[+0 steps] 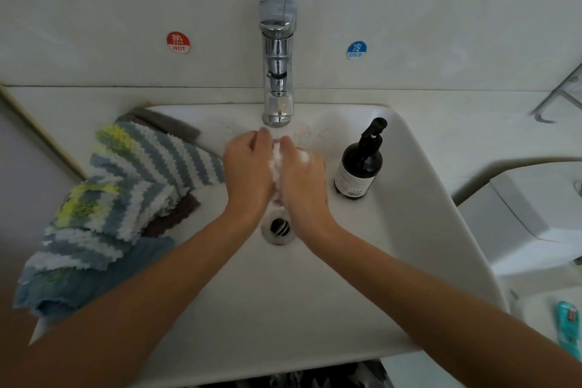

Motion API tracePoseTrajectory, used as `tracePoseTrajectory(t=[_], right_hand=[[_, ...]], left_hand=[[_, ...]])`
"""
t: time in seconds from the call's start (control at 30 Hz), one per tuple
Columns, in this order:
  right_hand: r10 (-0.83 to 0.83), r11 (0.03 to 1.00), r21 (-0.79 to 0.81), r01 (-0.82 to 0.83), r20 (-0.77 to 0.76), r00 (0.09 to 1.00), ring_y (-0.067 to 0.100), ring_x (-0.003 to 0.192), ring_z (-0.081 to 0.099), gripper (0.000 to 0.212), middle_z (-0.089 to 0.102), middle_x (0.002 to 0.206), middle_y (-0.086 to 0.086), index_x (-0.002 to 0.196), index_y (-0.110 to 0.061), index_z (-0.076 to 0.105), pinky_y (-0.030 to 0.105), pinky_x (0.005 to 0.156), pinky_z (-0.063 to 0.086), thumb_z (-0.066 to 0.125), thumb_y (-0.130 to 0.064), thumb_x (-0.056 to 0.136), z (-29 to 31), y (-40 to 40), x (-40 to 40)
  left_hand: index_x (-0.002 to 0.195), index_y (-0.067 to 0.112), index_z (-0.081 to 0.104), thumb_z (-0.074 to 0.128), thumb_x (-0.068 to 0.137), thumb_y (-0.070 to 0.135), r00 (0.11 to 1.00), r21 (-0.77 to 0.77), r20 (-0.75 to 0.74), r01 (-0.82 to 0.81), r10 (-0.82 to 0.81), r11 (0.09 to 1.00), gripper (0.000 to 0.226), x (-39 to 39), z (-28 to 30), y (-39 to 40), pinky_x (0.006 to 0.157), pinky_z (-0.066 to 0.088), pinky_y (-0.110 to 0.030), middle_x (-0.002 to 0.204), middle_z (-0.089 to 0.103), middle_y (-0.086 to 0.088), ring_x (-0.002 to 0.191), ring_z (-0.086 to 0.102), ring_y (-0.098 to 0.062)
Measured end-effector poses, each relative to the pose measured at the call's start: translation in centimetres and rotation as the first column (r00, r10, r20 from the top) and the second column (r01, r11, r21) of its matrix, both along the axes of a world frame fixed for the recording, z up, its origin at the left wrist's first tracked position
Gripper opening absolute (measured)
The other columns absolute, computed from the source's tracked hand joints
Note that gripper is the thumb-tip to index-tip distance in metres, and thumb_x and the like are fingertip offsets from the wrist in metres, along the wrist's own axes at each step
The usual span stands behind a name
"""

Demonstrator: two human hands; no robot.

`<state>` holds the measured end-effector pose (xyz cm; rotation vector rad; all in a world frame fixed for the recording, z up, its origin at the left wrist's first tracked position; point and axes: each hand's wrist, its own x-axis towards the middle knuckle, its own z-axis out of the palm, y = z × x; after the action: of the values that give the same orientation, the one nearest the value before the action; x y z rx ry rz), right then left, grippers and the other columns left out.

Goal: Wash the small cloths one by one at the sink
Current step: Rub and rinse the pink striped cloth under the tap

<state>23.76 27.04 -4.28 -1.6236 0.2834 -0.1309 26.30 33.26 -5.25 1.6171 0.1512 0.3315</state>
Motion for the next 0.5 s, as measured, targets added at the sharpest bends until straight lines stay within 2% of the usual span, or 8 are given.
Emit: tracePoseTrajectory(t=[0.03, 0.1, 0.17, 0.2, 0.27, 0.3, 0.37, 0.5], right_hand=[[0.015, 0.999, -0.051, -0.013, 0.032, 0.999, 0.015, 0.055, 0.048, 0.033, 0.048, 0.055, 0.004, 0.072, -0.004, 0.054, 0.034, 0.055, 0.042, 0.045, -0.020, 0.099, -0.3, -0.2, 0.3], [0.034, 0.984, -0.175, -0.029, 0.029, 0.999, 0.004, 0.048, 0.044, 0.022, 0.045, 0.056, -0.001, 0.079, -0.010, 0.049, 0.011, 0.050, 0.036, 0.044, -0.012, 0.100, -0.1, -0.7, 1.1], [-0.009, 0.988, -0.154, 0.014, 0.034, 0.999, 0.000, 0.049, 0.045, 0.017, 0.045, 0.060, -0.006, 0.087, -0.018, 0.046, 0.006, 0.052, 0.038, 0.042, -0.012, 0.102, 0.2, -1.4, 1.6], [-0.002, 0.989, -0.145, 0.011, 0.058, 0.998, 0.000, 0.051, 0.048, 0.020, 0.048, 0.059, -0.006, 0.084, -0.018, 0.048, 0.009, 0.054, 0.042, 0.042, -0.015, 0.103, 0.3, -1.4, 1.3], [-0.005, 0.994, -0.105, 0.010, 0.052, 0.999, 0.006, 0.052, 0.054, 0.032, 0.055, 0.054, -0.007, 0.072, -0.017, 0.054, 0.030, 0.057, 0.052, 0.044, -0.020, 0.102, 0.3, -0.9, 0.3], [-0.011, 1.000, -0.013, 0.012, 0.042, 0.999, 0.010, 0.051, 0.055, 0.037, 0.054, 0.051, -0.006, 0.066, -0.017, 0.054, 0.034, 0.054, 0.050, 0.046, -0.023, 0.101, 0.4, -0.4, -0.4], [0.007, 0.999, 0.036, -0.009, 0.051, 0.999, 0.018, 0.051, 0.048, 0.042, 0.048, 0.050, 0.000, 0.059, -0.015, 0.050, 0.036, 0.052, 0.043, 0.049, -0.025, 0.099, 0.3, 0.4, -0.9], [-0.053, 0.997, 0.058, 0.054, -0.027, 0.998, 0.019, 0.058, 0.050, 0.033, 0.048, 0.056, 0.001, 0.070, -0.009, 0.061, 0.049, 0.062, 0.049, 0.051, -0.020, 0.099, 0.7, -0.2, 0.2]], left_hand=[[0.052, 0.018, 0.043, 0.049, 0.096, 0.014, 1.000, 0.008, 0.010, 0.001, -0.001, 1.000, 0.045, -0.5, 0.0, -0.1, 0.048, 0.034, -0.028, 0.043, 0.038, 0.008, 0.043, 0.036, -0.006], [0.053, 0.016, 0.045, 0.049, 0.099, 0.018, 0.997, 0.062, 0.059, 0.046, -0.050, 0.997, 0.045, -2.5, 0.0, -0.9, 0.046, 0.035, -0.023, 0.044, 0.039, 0.008, 0.043, 0.037, -0.004], [0.056, 0.014, 0.045, 0.047, 0.101, 0.024, 0.989, 0.066, 0.087, 0.117, -0.123, 0.991, 0.046, -4.2, 0.5, -1.8, 0.045, 0.034, -0.023, 0.047, 0.040, 0.006, 0.045, 0.038, -0.006], [0.056, 0.014, 0.046, 0.047, 0.101, 0.025, 0.987, 0.059, 0.080, 0.132, -0.137, 0.989, 0.046, -4.1, 0.7, -1.8, 0.045, 0.035, -0.024, 0.047, 0.040, 0.006, 0.045, 0.039, -0.007], [0.056, 0.017, 0.046, 0.048, 0.099, 0.022, 0.996, 0.069, 0.041, 0.082, -0.085, 0.994, 0.044, -2.3, 0.7, -1.1, 0.047, 0.037, -0.026, 0.047, 0.042, 0.008, 0.045, 0.040, -0.006], [0.057, 0.017, 0.046, 0.048, 0.099, 0.020, 0.999, 0.054, 0.022, 0.046, -0.047, 0.997, 0.042, -1.2, 0.7, -0.5, 0.050, 0.037, -0.027, 0.050, 0.043, 0.005, 0.047, 0.040, -0.008], [0.059, 0.013, 0.047, 0.048, 0.098, 0.016, 1.000, 0.001, 0.004, 0.005, -0.005, 1.000, 0.039, 0.0, 0.3, 0.3, 0.054, 0.037, -0.030, 0.054, 0.044, -0.004, 0.051, 0.041, -0.012], [0.058, 0.013, 0.051, 0.047, 0.099, 0.019, 0.998, 0.113, 0.041, 0.049, -0.054, 0.992, 0.042, -2.7, -0.7, -0.6, 0.047, 0.040, -0.027, 0.049, 0.045, 0.002, 0.045, 0.044, -0.007]])
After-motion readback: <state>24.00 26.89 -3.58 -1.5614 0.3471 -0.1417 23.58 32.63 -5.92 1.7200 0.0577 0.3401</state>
